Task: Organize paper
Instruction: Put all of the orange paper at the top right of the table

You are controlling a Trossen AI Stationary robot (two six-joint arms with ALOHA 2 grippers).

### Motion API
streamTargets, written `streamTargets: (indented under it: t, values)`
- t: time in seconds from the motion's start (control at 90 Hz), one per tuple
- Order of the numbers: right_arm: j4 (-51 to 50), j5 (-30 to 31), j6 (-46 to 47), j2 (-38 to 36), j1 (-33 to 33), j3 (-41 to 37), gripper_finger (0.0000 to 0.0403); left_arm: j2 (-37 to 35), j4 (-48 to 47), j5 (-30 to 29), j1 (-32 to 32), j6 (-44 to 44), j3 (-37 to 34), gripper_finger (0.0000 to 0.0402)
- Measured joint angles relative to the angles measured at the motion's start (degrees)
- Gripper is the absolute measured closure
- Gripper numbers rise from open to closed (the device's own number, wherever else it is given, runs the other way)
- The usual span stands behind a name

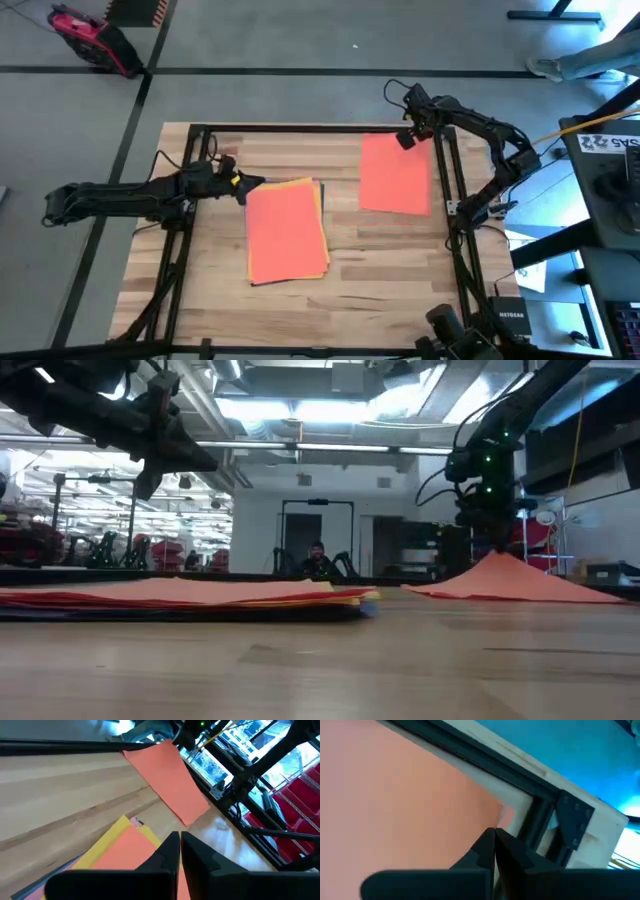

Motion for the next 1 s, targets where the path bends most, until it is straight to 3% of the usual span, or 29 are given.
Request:
streamTargets:
  t: [0.4, 0.778, 0.867, 1.0]
  values:
    - [0.6, 2.2, 4.0, 0.0, 0.0, 0.0, 0.0396, 0.0, -0.1, -0.2, 0.0, 0.0, 0.0, 0.0402]
    - [-1.5, 1.5, 4.5, 0.0, 0.0, 0.7, 0.0301, 0.0, -0.1, -0.2, 0.0, 0.0, 0.0, 0.0402]
    - [-2.4, -3.9, 2.9, 0.0, 0.7, 2.2, 0.0318, 0.0, -0.1, -0.1, 0.0, 0.0, 0.0, 0.0402]
    - [-0.1, -11.9, 2.7, 0.0, 5.5, 3.8, 0.0387, 0.0, -0.2, -0.1, 0.0, 0.0, 0.0, 0.0402]
